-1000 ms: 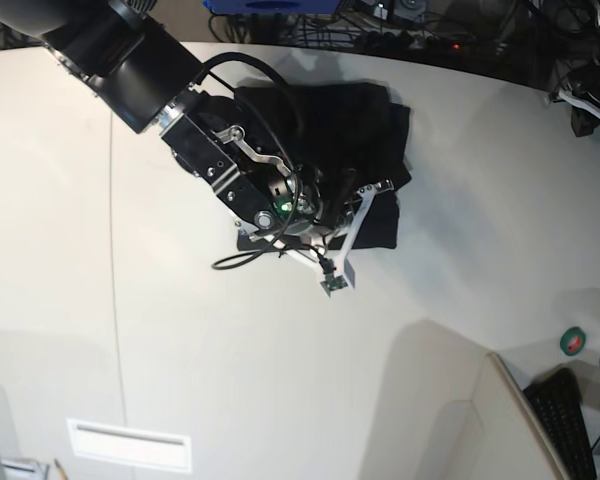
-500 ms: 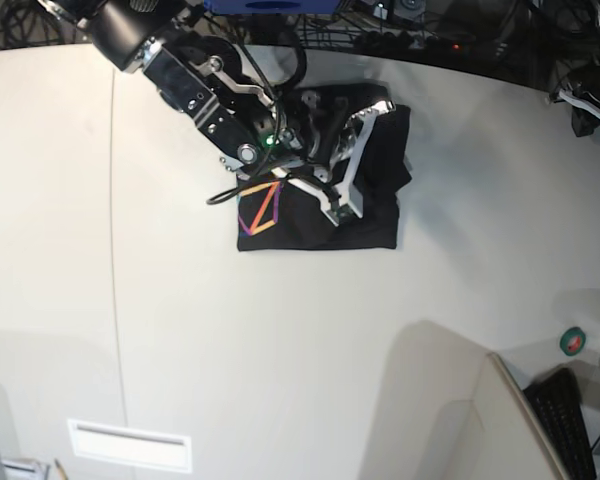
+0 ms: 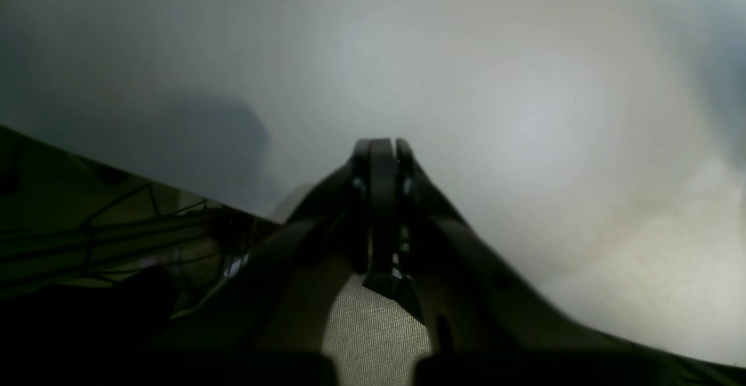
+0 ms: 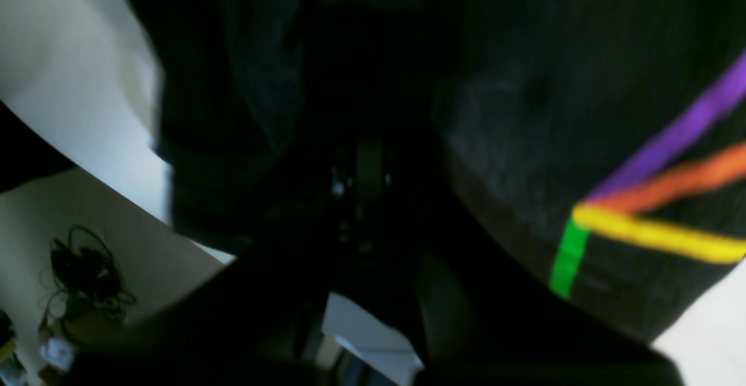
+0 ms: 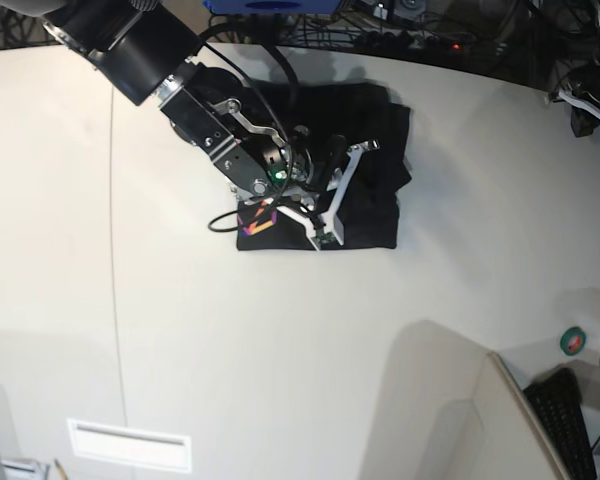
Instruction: Layout the t-shirt on the table in an organized manner, then fold the t-shirt properly
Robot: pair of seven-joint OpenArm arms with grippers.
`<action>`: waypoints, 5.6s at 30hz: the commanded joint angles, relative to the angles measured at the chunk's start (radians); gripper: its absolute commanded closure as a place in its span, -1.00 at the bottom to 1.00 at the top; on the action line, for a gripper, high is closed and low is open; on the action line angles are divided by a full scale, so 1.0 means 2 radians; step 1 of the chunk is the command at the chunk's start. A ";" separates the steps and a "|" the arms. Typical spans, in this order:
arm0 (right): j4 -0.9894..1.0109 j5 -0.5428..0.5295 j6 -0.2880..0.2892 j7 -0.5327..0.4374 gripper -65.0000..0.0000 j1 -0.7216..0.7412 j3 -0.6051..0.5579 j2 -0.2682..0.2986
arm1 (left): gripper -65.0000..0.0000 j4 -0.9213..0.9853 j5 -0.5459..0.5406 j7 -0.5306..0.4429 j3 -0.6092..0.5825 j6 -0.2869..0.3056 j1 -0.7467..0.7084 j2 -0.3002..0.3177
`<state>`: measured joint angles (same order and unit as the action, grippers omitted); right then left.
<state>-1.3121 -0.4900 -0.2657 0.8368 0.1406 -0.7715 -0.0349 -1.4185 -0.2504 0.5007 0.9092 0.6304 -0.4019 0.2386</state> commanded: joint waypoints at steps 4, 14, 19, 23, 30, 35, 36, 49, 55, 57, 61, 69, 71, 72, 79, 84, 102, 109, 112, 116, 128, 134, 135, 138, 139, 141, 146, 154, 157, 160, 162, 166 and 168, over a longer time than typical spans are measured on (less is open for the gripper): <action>0.010 -0.004 0.003 -0.007 1.00 0.021 0.001 -0.023 | 1.00 -0.007 -0.004 -0.010 0.005 0.003 -0.003 0.010; 0.090 -0.006 0.003 -0.116 1.00 0.089 0.002 -0.043 | 1.00 -0.007 -0.003 -0.010 0.005 0.003 -0.004 0.010; 0.072 -0.006 0.003 -0.183 1.00 0.102 0.002 -0.047 | 1.00 -0.007 -0.003 -0.010 0.005 0.003 -0.004 0.010; 0.005 -0.006 -0.001 -0.116 1.00 0.093 0.002 -0.025 | 1.00 -0.007 -0.003 -0.010 0.005 0.003 -0.004 0.010; 0.000 0.000 -0.001 -0.051 1.00 0.052 0.002 -0.021 | 1.00 -0.007 -0.004 -0.010 0.005 0.003 -0.001 0.008; 0.089 0.027 0.007 -0.123 1.00 0.054 0.000 -0.042 | 1.00 -0.007 -0.005 -0.010 0.005 0.003 0.000 0.006; 0.104 0.034 0.021 -0.135 1.00 0.055 0.000 -0.046 | 1.00 -0.007 -0.005 -0.010 0.005 0.003 -0.001 0.006; 0.089 0.041 0.046 -0.177 1.00 0.072 -0.202 -0.054 | 1.00 -0.007 -0.005 -0.010 0.004 0.003 -0.001 0.006; 0.023 0.041 0.030 -0.129 1.00 0.080 -0.226 -0.036 | 1.00 -0.012 -0.003 -0.010 -0.015 0.003 -0.002 -0.009; -0.028 0.041 -0.010 -0.107 1.00 0.080 -0.216 -0.012 | 1.00 -0.024 -0.004 -0.010 -0.038 0.003 -0.004 -0.016; -0.135 0.041 -0.057 -0.074 1.00 0.064 -0.173 0.050 | 1.00 -0.079 -0.006 -0.010 -0.074 0.003 -0.030 -0.049; -0.182 0.040 -0.040 -0.064 1.00 -0.001 -0.030 0.141 | 1.00 -0.214 -0.062 0.015 -0.151 0.004 -0.097 -0.094; -0.182 0.040 -0.026 -0.065 1.00 -0.018 -0.006 0.154 | 1.00 -0.216 -0.129 0.069 -0.156 0.004 -0.099 -0.092; -0.182 0.041 -0.021 -0.065 1.00 -0.023 0.004 0.158 | 0.87 -0.210 -0.160 0.092 -0.157 0.004 -0.098 -0.085; -0.179 0.041 0.033 -0.065 1.00 -0.056 0.054 0.161 | -0.97 -0.138 -0.237 0.104 -0.158 0.004 -0.056 -0.079; -0.178 0.041 0.040 -0.065 1.00 -0.066 0.082 0.161 | -0.87 -0.082 -0.237 0.105 -0.194 0.000 -0.013 -0.076; -0.177 0.041 0.042 -0.066 1.00 -0.091 0.191 0.175 | 1.00 0.016 -0.065 0.206 -0.269 -0.042 0.116 -0.040; -0.177 0.041 0.042 -0.062 1.00 -0.094 0.211 0.175 | 1.00 0.049 0.002 0.207 -0.536 -0.044 0.247 0.035; -0.178 0.041 0.042 -0.065 1.00 -0.107 0.229 0.175 | 1.00 0.082 0.050 0.187 -0.650 -0.045 0.322 0.039; -0.178 0.041 0.042 -0.065 1.00 -0.128 0.257 0.175 | 1.00 0.124 0.117 0.118 -0.771 -0.045 0.395 0.014; -0.177 0.041 0.043 -0.065 1.00 -0.187 0.359 0.175 | 1.00 0.255 0.228 -0.013 -0.944 -0.045 0.470 -0.139; -0.177 0.041 0.043 -0.065 1.00 -0.194 0.370 0.175 | 1.00 0.274 0.225 -0.014 -0.944 -0.045 0.487 -0.164; -0.177 0.041 0.043 -0.065 1.00 -0.194 0.370 0.175 | 1.00 0.273 0.225 -0.014 -0.942 -0.045 0.490 -0.164; -0.177 0.041 0.043 -0.065 1.00 -0.193 0.369 0.175 | 0.87 0.272 0.225 -0.014 -0.941 -0.045 0.497 -0.165; -0.177 0.041 0.043 -0.065 1.00 -0.192 0.369 0.175 | 0.59 0.269 0.225 -0.013 -0.941 -0.044 0.498 -0.165; -0.177 0.041 0.043 -0.065 1.00 -0.190 0.368 0.175 | 0.09 0.260 0.225 -0.013 -0.941 -0.044 0.498 -0.163; -0.177 0.038 0.043 -0.066 1.00 -0.179 0.368 0.173 | -0.70 0.220 0.223 0.026 -0.898 -0.043 0.496 -0.162; -0.177 0.038 0.138 -0.066 1.00 -0.137 0.372 0.147 | 0.13 0.012 0.224 0.117 -0.611 -0.042 0.384 -0.107; -0.166 0.040 0.185 -0.066 0.42 -0.115 0.370 0.135 | 1.00 -0.042 0.224 0.120 -0.473 -0.042 0.296 -0.084; -0.135 0.041 0.191 -0.066 0.03 -0.089 0.370 0.118 | 1.00 -0.058 0.218 0.116 -0.350 -0.042 0.214 -0.068; -0.103 0.041 0.192 -0.067 0.06 -0.071 0.367 0.113 | 1.00 -0.062 0.182 0.099 -0.267 -0.042 0.165 -0.058; -0.039 0.041 0.192 -0.083 0.05 -0.036 0.366 0.111 | 1.00 -0.060 0.020 0.064 -0.127 -0.042 0.072 -0.025; -0.033 0.041 0.192 -0.096 0.04 -0.035 0.366 0.113 | 1.00 -0.057 -0.053 0.061 -0.091 -0.042 0.034 -0.005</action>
<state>-1.3640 -0.4004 0.1139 0.6598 0.0551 -0.0429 0.1818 -1.5150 -0.3355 0.6464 0.7326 0.5262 -0.3500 0.2214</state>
